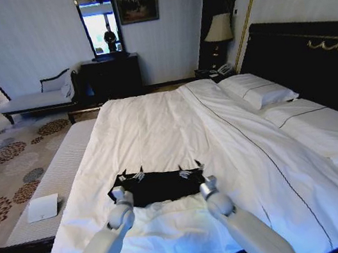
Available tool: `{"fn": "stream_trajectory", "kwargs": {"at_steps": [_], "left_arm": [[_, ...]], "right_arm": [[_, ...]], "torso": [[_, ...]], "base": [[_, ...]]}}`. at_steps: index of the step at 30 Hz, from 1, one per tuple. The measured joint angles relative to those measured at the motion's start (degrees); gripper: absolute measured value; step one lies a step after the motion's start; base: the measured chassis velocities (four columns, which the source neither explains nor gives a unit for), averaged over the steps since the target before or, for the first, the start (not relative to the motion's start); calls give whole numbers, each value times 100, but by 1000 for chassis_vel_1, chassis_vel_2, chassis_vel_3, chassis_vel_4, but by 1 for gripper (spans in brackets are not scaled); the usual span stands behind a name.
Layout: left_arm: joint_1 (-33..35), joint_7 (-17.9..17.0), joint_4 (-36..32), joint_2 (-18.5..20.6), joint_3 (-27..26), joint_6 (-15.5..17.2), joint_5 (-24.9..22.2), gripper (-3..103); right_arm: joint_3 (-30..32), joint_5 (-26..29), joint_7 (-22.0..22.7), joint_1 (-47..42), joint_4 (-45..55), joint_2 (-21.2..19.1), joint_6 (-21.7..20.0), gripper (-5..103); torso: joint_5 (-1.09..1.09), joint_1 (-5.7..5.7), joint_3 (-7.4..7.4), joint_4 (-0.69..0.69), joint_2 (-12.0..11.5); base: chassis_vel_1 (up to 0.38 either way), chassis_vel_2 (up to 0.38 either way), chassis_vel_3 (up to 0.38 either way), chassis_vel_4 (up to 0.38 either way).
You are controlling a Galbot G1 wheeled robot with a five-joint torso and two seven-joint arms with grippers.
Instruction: Fold the clothes on the bed.
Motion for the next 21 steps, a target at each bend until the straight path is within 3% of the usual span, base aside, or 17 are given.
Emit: {"fn": "stream_trajectory", "kwargs": {"at_steps": [8,15,21], "left_arm": [[138,141,442,-262,43,-246,504,100],[262,354,834,-326,-158,-483,722,100],[343,498,1045,-310,-457,-578,781,100]], "right_arm": [[-392,-341,-148,166,-656,433,148,100],[-155,-684,-249,226,-1319,795,402,100],[57,-689,-280,-43,-1296,708,516,100]], "torso": [[2,-3,-1,1,0],[1,-3,-2,1,0],[1,-2,-2,0,1]], "base": [[0,0,0,0],[0,0,0,0],[0,0,0,0]]}}
